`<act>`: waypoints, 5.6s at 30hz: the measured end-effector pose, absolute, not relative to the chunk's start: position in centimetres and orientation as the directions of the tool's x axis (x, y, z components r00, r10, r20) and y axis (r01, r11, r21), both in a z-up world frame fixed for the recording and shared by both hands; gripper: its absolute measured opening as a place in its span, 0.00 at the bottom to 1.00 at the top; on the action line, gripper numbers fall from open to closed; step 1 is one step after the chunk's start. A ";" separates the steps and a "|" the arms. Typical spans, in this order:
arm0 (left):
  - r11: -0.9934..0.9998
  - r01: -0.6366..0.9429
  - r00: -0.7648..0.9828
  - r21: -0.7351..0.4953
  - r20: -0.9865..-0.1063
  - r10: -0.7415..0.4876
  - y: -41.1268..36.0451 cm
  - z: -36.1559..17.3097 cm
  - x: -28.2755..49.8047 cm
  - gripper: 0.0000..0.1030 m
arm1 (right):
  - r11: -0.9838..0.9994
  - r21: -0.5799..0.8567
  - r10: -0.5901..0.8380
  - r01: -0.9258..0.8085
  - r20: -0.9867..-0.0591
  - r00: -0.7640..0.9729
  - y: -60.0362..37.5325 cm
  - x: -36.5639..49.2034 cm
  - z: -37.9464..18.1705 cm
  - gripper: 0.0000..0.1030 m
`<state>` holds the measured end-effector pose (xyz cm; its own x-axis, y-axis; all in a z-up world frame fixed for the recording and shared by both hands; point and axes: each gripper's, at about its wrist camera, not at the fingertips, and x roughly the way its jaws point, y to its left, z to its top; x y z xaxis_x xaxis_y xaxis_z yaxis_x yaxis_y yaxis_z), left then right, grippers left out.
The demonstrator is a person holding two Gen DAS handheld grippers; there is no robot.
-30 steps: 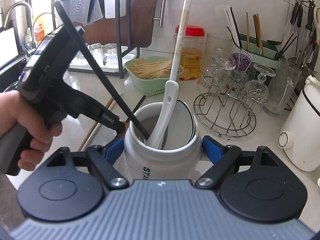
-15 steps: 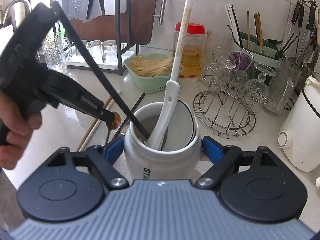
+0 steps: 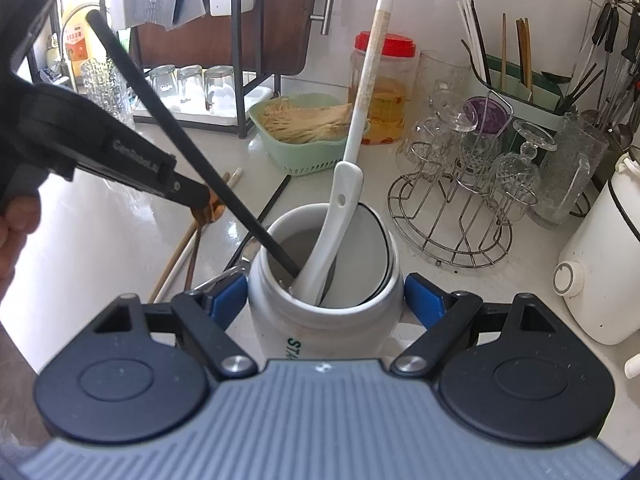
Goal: Organize utensils
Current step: 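Lift the copper spoon with the left tool and carry it over the mug, then lower the copper spoon handle-first into the white mug with the left tool, then open the left tool to release the copper spoon in the mug, then move the open left tool down to the silver spoon on the counter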
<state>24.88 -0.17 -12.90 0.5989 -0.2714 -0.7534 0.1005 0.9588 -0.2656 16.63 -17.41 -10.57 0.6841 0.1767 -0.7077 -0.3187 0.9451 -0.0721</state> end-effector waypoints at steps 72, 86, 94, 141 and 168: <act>0.931 0.329 0.775 -0.160 -0.517 -0.363 -6.0 -3.7 23.5 0.01 | 0.946 -0.075 0.183 -0.317 -0.683 0.707 -17.5 16.0 -10.7 0.85; 0.897 0.384 0.591 -0.219 -0.689 -0.420 -6.8 -1.2 22.6 0.02 | 0.945 -0.080 0.180 -0.318 -0.683 0.708 -17.3 16.0 -10.7 0.85; 0.879 0.419 0.503 -0.228 -0.748 -0.433 -7.7 -0.3 23.1 0.03 | 0.944 -0.083 0.180 -0.319 -0.681 0.710 -17.2 16.0 -10.7 0.85; 0.843 0.454 0.407 -0.290 -0.774 -0.485 -8.5 -2.1 23.7 0.35 | 0.941 -0.099 0.176 -0.324 -0.673 0.718 -17.2 15.5 -10.9 0.85; 0.932 0.246 0.592 -0.265 -0.721 -0.361 1.8 -6.4 23.4 0.43 | 0.952 -0.104 0.145 -0.287 -0.675 0.724 -16.8 15.1 -10.9 0.86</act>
<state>23.36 1.82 -6.37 0.5916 -0.3607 -0.7211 0.2460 0.9325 -0.2646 15.12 -16.76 -10.92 0.7239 0.1446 -0.6746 -0.2869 0.9523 -0.1037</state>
